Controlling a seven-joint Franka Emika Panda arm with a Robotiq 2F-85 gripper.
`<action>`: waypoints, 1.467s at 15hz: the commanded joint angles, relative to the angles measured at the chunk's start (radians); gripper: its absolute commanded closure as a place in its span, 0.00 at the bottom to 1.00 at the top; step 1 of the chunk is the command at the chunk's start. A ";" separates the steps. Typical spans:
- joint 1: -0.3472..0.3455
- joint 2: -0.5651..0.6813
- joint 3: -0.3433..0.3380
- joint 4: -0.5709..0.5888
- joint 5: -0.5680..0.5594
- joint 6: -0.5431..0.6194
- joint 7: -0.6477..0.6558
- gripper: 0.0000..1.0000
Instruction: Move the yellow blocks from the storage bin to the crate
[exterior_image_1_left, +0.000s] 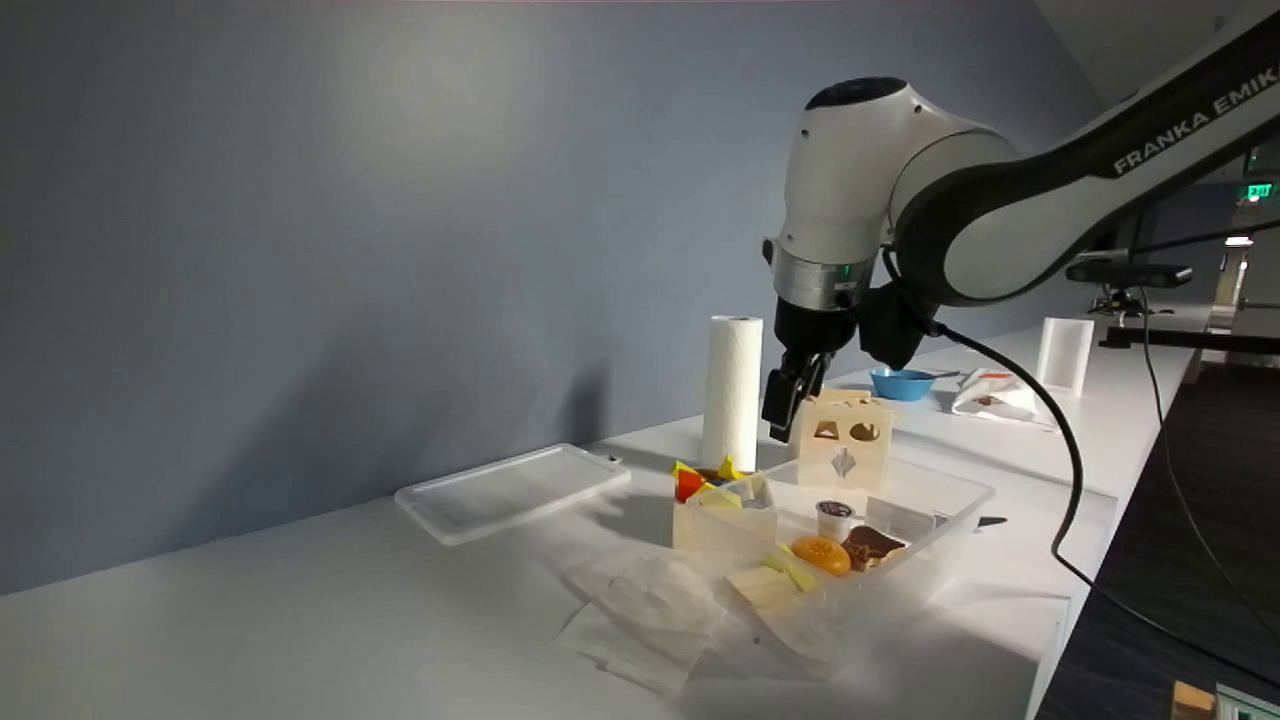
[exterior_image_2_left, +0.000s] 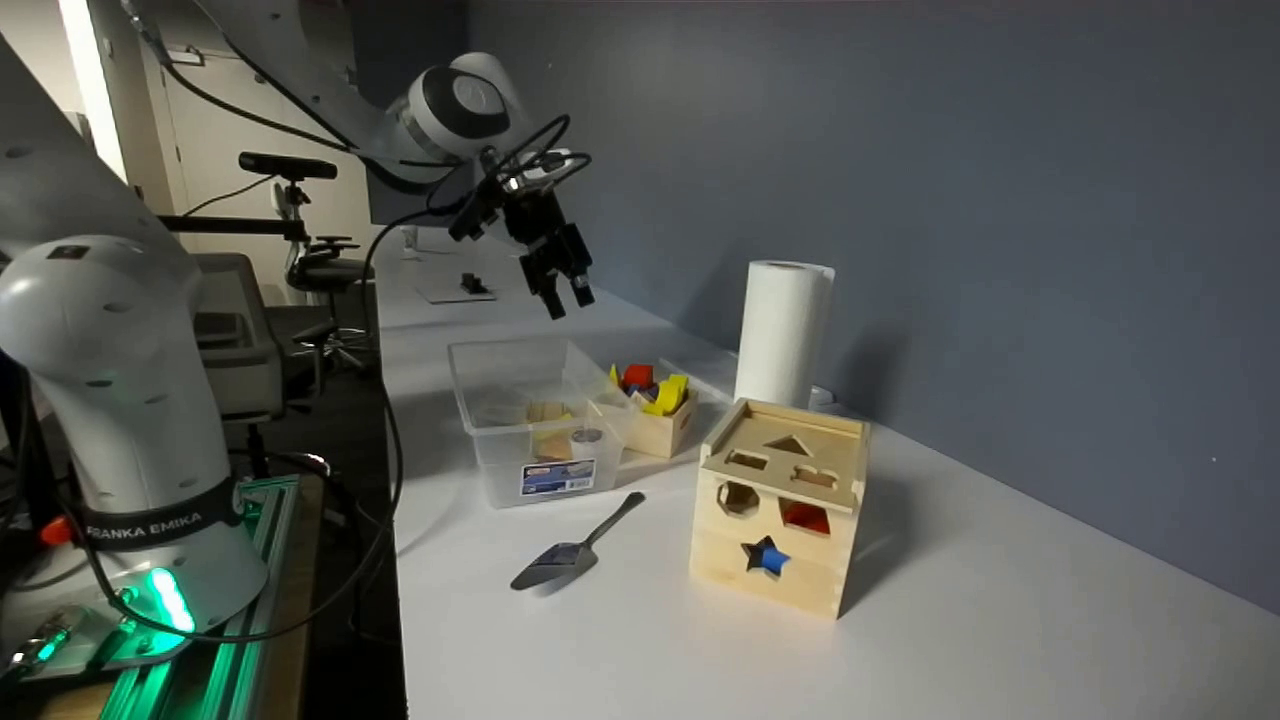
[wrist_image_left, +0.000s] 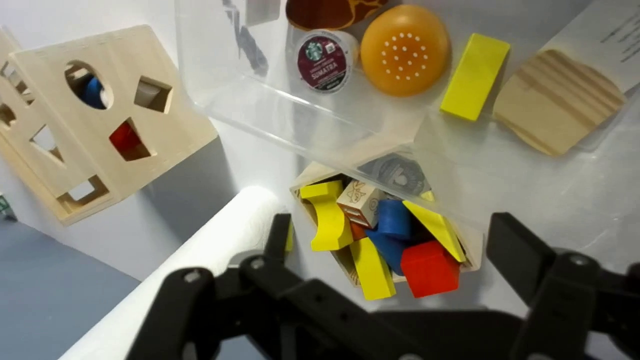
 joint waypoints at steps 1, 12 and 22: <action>-0.005 0.014 -0.019 -0.023 0.170 0.051 0.012 0.00; -0.065 0.038 -0.034 -0.177 0.354 0.260 -0.004 0.00; -0.110 0.215 -0.005 -0.188 0.312 0.436 0.012 0.01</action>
